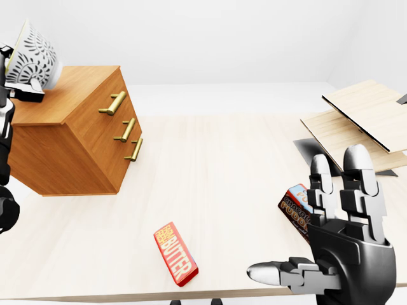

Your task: Close the top drawer of the cabinet and put the bowl on top of it.

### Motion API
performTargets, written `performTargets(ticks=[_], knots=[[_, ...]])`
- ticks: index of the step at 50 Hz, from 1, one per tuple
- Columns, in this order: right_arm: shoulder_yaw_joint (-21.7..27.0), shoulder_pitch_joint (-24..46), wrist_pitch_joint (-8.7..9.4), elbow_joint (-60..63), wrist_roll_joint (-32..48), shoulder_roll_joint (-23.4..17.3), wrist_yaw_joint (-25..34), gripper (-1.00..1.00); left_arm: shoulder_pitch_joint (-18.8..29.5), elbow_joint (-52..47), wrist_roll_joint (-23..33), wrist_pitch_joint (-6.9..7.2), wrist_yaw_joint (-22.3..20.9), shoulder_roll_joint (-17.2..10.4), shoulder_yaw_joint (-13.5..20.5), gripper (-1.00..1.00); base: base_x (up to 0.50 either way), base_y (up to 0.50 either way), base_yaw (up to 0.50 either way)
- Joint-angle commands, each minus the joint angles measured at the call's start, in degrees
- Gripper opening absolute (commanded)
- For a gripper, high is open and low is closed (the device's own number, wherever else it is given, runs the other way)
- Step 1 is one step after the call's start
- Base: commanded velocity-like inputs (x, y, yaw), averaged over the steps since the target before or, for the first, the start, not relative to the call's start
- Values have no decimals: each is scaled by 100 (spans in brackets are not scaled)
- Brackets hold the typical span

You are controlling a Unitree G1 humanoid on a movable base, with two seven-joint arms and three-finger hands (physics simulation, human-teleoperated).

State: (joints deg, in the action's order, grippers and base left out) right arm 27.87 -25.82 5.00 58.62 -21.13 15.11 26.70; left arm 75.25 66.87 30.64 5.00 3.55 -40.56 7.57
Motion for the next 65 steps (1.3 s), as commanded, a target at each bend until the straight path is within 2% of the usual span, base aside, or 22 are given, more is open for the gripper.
performTargets(ticks=[1,33,34,35,36,65], knots=[[-14,-7,0,0,15,10,4,100,-17,61,96,0,109,-20,74,-100,0,0,0],[40,-45,0,133,-50,29,-2,100,-118,207,111,0,152,62,20,-100,0,0,0],[46,-40,0,134,-50,31,4,100,-118,211,120,0,178,59,21,-97,0,0,0],[49,-30,0,123,-41,34,9,100,-122,220,125,0,174,60,20,-35,0,0,0],[45,-13,0,91,-27,34,16,100,-134,231,148,0,133,71,-4,100,1,0,0],[-118,-3,0,-138,112,5,13,100,-107,179,165,0,182,63,28,100,0,0,0]])
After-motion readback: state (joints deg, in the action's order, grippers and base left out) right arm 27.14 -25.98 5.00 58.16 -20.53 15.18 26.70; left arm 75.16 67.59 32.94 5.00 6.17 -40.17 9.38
